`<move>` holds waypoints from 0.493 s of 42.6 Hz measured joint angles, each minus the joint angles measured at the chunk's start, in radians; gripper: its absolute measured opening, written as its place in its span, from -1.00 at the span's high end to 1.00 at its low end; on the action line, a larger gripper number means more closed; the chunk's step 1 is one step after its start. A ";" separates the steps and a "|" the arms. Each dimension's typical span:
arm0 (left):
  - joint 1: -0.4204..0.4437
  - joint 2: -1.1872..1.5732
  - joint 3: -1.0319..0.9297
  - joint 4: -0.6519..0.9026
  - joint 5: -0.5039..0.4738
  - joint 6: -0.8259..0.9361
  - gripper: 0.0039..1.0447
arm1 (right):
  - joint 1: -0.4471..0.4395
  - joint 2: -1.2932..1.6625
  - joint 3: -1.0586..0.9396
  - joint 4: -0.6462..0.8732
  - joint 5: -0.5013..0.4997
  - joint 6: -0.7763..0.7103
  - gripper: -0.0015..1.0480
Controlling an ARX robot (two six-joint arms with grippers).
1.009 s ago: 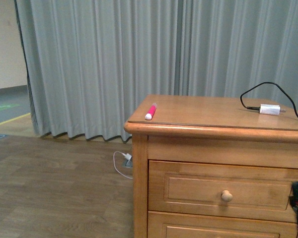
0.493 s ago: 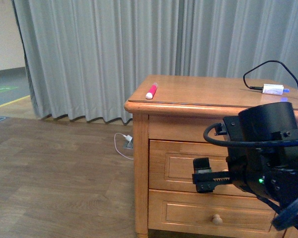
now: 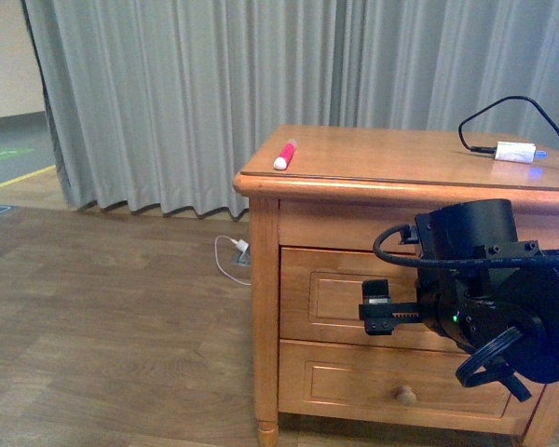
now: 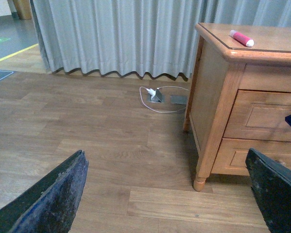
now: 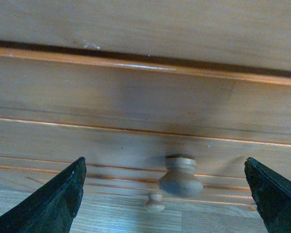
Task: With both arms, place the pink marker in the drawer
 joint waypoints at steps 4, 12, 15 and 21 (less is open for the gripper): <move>0.000 0.000 0.000 0.000 0.000 0.000 -0.89 | -0.003 0.012 0.016 -0.002 -0.002 0.002 -0.84; 0.000 0.000 0.000 0.000 0.000 0.000 -0.89 | -0.008 0.033 0.029 -0.011 0.000 0.002 -0.84; 0.000 0.000 0.000 0.000 0.000 0.000 -0.89 | -0.011 0.039 0.032 -0.013 0.000 0.002 -0.84; 0.000 0.000 0.000 0.000 0.000 0.000 -0.89 | -0.015 0.046 0.039 -0.019 0.005 0.003 -0.84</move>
